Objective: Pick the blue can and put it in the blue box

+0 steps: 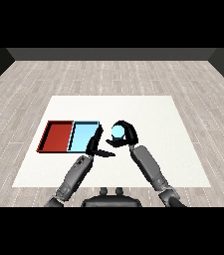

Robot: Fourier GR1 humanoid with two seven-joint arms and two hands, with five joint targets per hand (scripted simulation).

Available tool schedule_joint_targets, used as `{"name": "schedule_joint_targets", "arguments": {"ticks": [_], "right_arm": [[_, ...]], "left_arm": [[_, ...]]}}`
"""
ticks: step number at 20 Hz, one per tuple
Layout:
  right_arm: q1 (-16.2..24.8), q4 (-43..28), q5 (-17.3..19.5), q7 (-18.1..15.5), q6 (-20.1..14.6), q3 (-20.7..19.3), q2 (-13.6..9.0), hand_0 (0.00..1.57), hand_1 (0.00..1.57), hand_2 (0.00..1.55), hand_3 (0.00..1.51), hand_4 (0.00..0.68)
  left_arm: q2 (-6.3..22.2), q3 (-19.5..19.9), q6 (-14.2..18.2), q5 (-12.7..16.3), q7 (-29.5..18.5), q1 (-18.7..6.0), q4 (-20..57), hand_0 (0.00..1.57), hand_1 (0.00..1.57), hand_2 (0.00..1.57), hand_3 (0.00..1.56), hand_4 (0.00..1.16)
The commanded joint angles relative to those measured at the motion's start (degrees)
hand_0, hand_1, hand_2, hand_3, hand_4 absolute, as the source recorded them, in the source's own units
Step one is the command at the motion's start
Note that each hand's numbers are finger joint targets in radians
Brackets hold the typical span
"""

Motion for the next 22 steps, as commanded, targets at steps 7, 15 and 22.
{"name": "schedule_joint_targets", "arguments": {"ticks": [7, 15, 22], "right_arm": [[3.31, -2.28, 2.41, -1.19, 4.5, -0.33, 0.75, 1.4, 1.4, 1.44, 1.41, 0.666], [-1.54, -0.1, 3.17, 1.99, 3.32, -1.11, 1.64, 1.42, 1.42, 1.43, 1.39, 0.653], [-1.98, 2.03, 0.57, -1.57, -3.93, 8.09, 2.13, 1.41, 1.41, 1.44, 1.39, 0.625]], "left_arm": [[-0.07, -5.29, 4.54, 8.02, -3.51, -9.46, 10.73, 0.0, 0.0, 0.0, 0.0, 0.0], [-0.06, -9.63, 5.99, 8.01, -3.59, -5.22, 7.04, 0.0, 0.0, 0.0, 0.0, 0.0], [-0.07, -9.1, 5.89, 9.06, -1.08, -6.74, 5.19, 0.0, 0.0, 0.0, 0.0, 0.0]]}}
